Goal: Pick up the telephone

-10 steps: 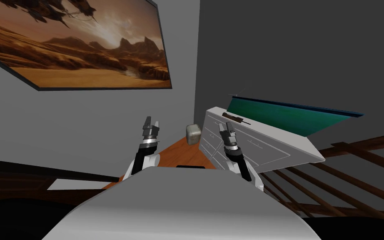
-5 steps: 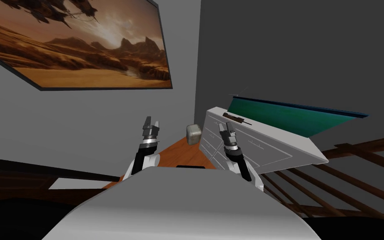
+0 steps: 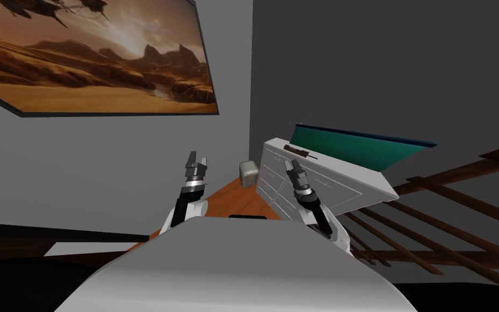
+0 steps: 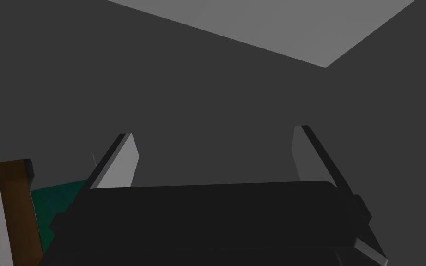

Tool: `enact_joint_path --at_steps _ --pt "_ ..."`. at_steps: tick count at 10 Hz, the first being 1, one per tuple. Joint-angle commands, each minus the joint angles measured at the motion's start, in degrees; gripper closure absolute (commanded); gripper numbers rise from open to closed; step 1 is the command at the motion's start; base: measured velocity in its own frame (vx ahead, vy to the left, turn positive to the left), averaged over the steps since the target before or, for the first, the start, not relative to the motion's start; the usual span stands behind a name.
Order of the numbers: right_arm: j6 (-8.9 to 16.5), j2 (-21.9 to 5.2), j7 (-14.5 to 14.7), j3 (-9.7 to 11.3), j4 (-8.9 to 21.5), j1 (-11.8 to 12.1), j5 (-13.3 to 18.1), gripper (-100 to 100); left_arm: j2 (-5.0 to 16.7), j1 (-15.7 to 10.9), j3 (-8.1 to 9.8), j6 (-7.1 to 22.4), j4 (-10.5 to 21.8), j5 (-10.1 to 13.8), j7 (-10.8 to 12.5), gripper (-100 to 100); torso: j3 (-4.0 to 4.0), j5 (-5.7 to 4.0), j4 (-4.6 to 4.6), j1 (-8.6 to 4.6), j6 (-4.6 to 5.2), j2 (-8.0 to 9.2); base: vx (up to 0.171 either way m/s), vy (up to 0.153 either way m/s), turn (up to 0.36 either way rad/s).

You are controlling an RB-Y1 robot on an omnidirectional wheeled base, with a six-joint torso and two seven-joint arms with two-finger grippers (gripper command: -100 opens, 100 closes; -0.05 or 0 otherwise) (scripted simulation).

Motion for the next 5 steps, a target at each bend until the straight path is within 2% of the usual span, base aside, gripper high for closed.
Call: enact_joint_path --at_steps 1,4,5 --pt "-1.46 -2.86 -0.30 -1.03 0.88 -0.50 2.10 -100 0.00 0.00 0.00 0.00 0.00 0.00 0.00 0 0.00 0.00 0.00 0.00 0.00 0.00 -0.040 -0.046 -0.139" --pt "-3.44 -7.71 -0.75 -2.59 2.29 -1.18 5.09 -100 0.00 0.00 0.00 0.00 0.00 0.00 0.00 0 -0.01 0.00 0.00 0.05 -0.01 -0.02 -0.029 -0.034 -0.101" --pt "-3.44 -8.34 -0.75 -2.59 2.29 -1.18 5.09 -100 0.00 0.00 0.00 0.00 0.00 0.00 0.00 0 -0.01 0.01 0.00 0.06 -0.01 -0.02 -0.011 -0.013 -0.039"
